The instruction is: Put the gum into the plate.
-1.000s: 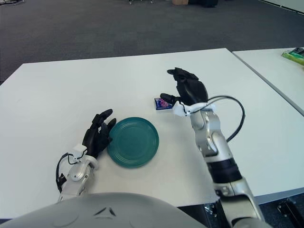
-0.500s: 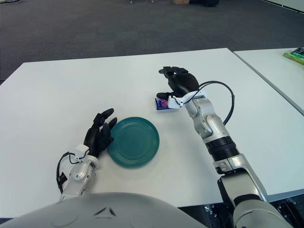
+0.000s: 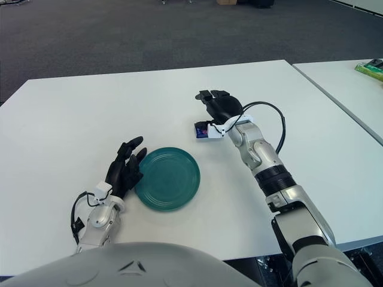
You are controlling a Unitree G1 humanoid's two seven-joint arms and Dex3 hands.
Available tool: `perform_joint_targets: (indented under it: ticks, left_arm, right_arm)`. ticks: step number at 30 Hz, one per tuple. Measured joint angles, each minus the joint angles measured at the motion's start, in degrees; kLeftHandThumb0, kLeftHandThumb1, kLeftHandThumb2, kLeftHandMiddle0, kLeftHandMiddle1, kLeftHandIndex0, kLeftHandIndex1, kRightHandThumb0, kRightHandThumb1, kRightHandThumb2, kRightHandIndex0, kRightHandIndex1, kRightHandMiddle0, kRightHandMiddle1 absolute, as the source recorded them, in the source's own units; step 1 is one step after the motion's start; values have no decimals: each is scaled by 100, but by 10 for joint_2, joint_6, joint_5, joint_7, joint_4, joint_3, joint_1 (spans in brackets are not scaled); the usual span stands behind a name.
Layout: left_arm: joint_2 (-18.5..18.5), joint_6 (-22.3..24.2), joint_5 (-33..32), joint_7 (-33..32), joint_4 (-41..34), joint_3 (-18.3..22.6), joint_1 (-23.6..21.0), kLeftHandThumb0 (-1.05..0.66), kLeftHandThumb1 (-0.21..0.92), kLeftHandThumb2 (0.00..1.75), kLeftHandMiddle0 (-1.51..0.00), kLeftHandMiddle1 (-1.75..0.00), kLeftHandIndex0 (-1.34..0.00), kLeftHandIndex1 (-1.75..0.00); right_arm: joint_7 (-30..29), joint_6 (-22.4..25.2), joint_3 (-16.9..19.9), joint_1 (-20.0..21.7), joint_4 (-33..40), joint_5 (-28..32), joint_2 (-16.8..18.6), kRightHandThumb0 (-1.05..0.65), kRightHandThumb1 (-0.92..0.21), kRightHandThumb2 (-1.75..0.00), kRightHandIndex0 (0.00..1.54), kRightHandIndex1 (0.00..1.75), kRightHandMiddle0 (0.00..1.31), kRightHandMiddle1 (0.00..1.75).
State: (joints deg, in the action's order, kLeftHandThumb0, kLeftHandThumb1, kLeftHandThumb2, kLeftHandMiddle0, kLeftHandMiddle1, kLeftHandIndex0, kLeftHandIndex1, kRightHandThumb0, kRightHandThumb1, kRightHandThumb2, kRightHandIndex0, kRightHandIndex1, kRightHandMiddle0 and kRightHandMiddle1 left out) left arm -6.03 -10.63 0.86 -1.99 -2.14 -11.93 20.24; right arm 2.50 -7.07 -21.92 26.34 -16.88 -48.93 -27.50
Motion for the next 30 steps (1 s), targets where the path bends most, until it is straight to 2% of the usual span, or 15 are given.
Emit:
perform_joint_targets:
  ticks: [15,26,30]
  left_arm:
    - [0,7,-5,-4,-5,0,1,-82,92,98,-53,-2,-15,-74]
    - [0,11,-15,-4,-7,0,1,-83,92,98,-54,-2,-15,-74]
    - [0,11,-17,-5,-6,0,1,-84,92,98,-55,-2,-16,-74]
  right_arm:
    - [-22,-13,-22,-3,-64,4,2,-67,-92,-54,37,3,1,71]
    - [-37,-20,-27,-3,-117,9,14,-69,-92,-59,40,2,0,71]
    - [-77,-28,-40,4,-173,5,30,-71,-92,-64,38,1,0,69]
